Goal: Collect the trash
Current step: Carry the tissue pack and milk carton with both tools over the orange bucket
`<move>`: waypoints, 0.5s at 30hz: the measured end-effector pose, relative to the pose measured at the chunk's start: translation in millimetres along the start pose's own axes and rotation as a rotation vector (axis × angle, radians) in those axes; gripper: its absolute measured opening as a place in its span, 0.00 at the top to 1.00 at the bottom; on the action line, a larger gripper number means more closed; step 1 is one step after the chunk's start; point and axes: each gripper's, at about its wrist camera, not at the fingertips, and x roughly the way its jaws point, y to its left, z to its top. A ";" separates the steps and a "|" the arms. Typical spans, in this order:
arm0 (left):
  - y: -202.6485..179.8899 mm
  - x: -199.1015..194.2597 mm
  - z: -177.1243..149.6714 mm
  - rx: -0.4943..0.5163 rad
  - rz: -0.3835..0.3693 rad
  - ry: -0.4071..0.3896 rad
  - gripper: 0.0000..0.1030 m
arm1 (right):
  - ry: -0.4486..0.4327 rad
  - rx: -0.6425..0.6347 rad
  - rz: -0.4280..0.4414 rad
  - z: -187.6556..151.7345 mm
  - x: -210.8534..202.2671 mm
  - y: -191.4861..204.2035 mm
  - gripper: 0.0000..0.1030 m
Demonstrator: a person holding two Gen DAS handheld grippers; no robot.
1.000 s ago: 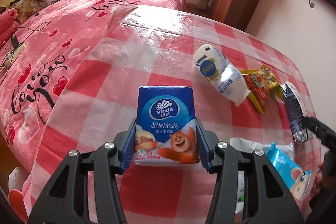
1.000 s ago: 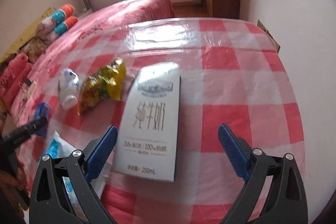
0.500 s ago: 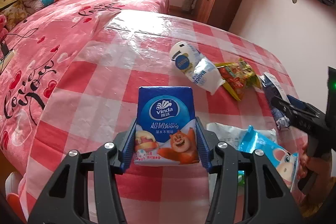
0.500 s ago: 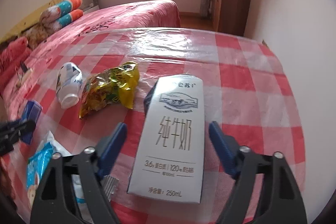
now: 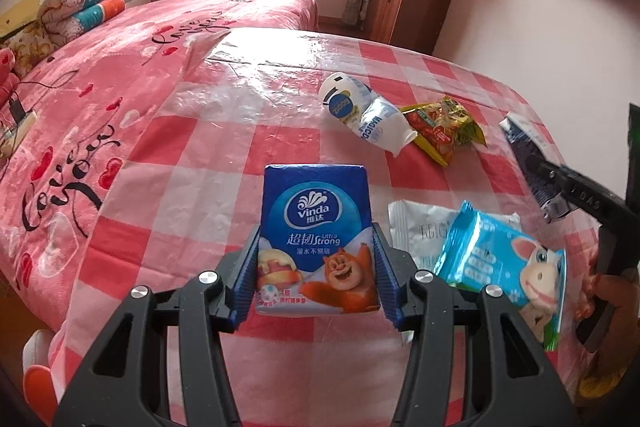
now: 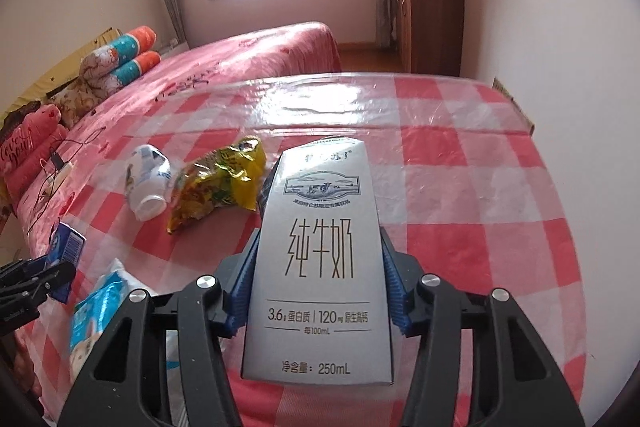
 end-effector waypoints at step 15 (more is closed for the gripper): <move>20.1 -52.2 -30.3 0.019 0.040 -0.054 0.49 | -0.102 -0.029 0.045 -22.4 -82.5 40.4 0.47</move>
